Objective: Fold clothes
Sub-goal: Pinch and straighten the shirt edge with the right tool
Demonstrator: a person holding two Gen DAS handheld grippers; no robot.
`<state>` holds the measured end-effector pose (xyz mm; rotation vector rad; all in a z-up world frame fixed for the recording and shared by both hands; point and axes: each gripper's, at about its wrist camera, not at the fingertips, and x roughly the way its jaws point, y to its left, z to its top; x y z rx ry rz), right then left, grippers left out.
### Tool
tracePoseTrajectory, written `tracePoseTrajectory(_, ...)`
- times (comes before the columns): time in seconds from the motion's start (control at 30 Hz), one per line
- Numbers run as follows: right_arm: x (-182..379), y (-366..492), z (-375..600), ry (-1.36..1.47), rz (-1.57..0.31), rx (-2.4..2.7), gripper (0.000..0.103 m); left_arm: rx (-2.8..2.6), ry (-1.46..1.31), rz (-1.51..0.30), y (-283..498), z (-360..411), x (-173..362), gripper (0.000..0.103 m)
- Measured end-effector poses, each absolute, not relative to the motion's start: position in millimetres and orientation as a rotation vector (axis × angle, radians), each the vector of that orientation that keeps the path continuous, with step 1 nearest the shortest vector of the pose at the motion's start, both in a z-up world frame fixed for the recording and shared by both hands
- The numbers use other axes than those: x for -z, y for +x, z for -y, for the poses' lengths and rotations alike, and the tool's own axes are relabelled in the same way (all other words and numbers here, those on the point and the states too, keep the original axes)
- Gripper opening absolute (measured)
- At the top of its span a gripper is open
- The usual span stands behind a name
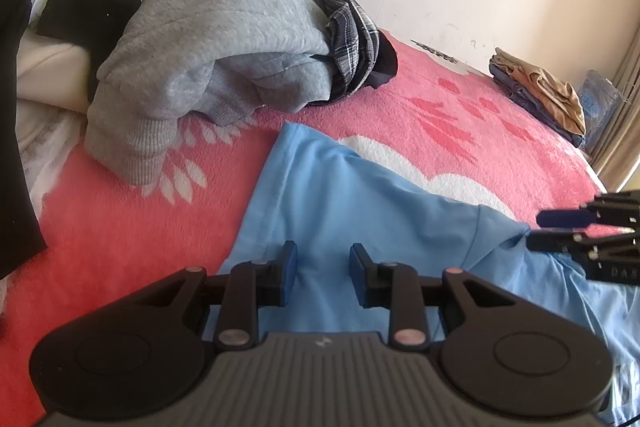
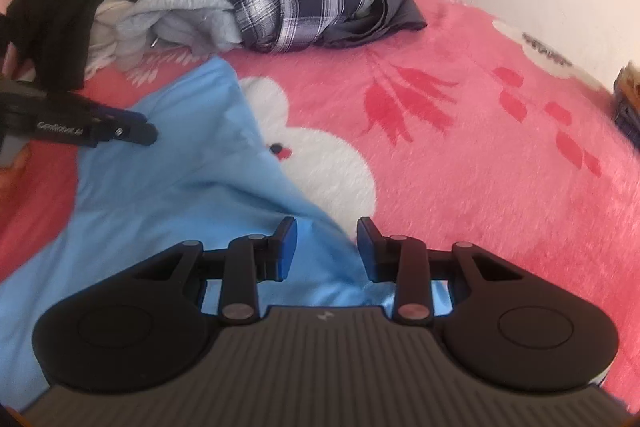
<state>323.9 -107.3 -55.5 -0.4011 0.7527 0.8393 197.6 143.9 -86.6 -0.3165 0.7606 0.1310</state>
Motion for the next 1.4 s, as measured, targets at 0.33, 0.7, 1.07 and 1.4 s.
tracePoseTrajectory(0.33,69,333,72,-0.493,-0.852,-0.873,0.022,-0.136,-0.332,-0.756,198,-145,88,0.030)
tracePoseTrajectory(0.7,71,361,63,-0.355,-0.781,-0.631,0.003,-0.132,-0.331,-0.747,196,-146,89,0.030)
tracePoseTrajectory(1.07,35,374,180,0.009,-0.859,-0.592,0.034,-0.124,-0.327,-0.753,197,-147,89,0.030)
tracePoseTrajectory(1.4,59,362,182,-0.103,-0.863,-0.595,0.034,-0.129,-0.315,-0.757,198,-146,89,0.030)
